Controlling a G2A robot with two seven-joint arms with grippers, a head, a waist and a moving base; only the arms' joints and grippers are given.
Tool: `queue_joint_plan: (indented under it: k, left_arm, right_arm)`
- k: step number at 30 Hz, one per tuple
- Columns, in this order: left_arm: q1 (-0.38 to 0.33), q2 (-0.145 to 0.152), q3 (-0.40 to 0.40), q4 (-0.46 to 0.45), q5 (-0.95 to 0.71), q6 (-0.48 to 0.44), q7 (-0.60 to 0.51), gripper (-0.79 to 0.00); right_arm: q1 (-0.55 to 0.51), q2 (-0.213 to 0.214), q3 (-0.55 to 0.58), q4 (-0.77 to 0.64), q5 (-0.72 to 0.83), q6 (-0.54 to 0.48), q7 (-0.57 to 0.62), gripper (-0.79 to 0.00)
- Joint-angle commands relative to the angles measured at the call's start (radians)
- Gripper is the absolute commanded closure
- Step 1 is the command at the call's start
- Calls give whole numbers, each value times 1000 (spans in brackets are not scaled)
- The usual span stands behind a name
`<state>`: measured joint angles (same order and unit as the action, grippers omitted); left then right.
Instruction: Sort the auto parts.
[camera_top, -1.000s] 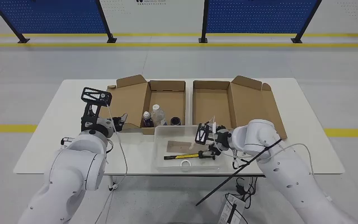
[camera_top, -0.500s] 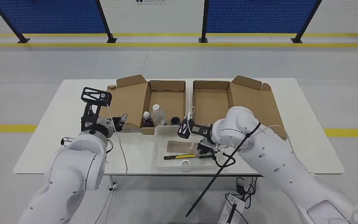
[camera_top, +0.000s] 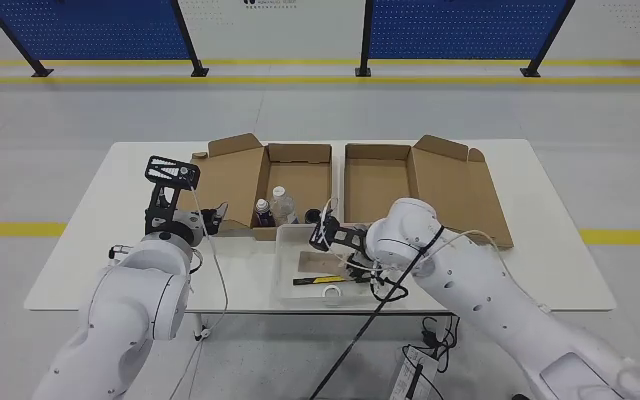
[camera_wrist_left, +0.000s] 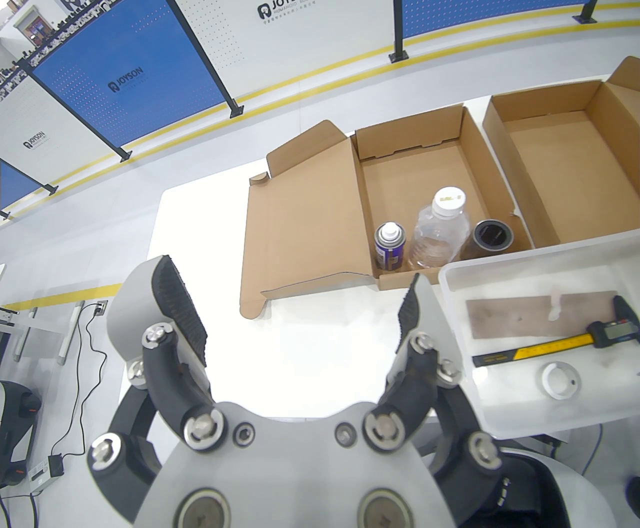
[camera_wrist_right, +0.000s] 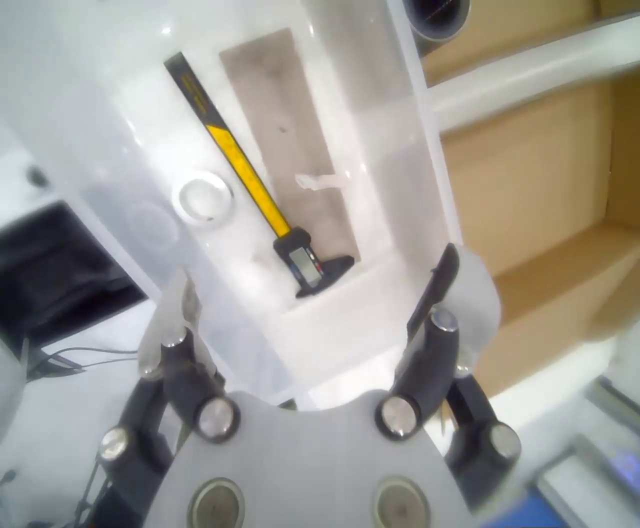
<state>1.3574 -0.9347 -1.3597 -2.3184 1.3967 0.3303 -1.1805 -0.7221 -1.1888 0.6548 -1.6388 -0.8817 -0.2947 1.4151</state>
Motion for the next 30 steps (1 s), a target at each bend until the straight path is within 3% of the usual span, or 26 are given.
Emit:
queue_joint_plan:
  k: [1,12,20,22,24,26,28,30]
  left_arm:
    - [0,0,0,0,0,0,0,-785]
    - [0,0,0,0,0,0,0,-785]
    - [0,0,0,0,0,0,0,-785]
    - [0,0,0,0,0,0,0,-785]
    - [0,0,0,0,0,0,0,-785]
    - [0,0,0,0,0,0,0,-785]
    - [0,0,0,0,0,0,0,-785]
    - [0,0,0,0,0,0,0,-785]
  right_arm:
    - [0,0,0,0,0,0,0,-785]
    - [-40,3,10,0,-10,15,-71,-785]
    - [-54,-20,-25,12,-18,160,-60,-785]
    - [-60,-24,-27,21,-18,194,-61,-751]
    - [-66,-26,-27,26,-16,213,-60,-536]
    - [-70,-28,-27,31,-18,222,-56,-449]
    - [-74,-30,-25,37,-7,224,-53,-446]
    - [-76,-32,-26,44,-3,228,-48,-508]
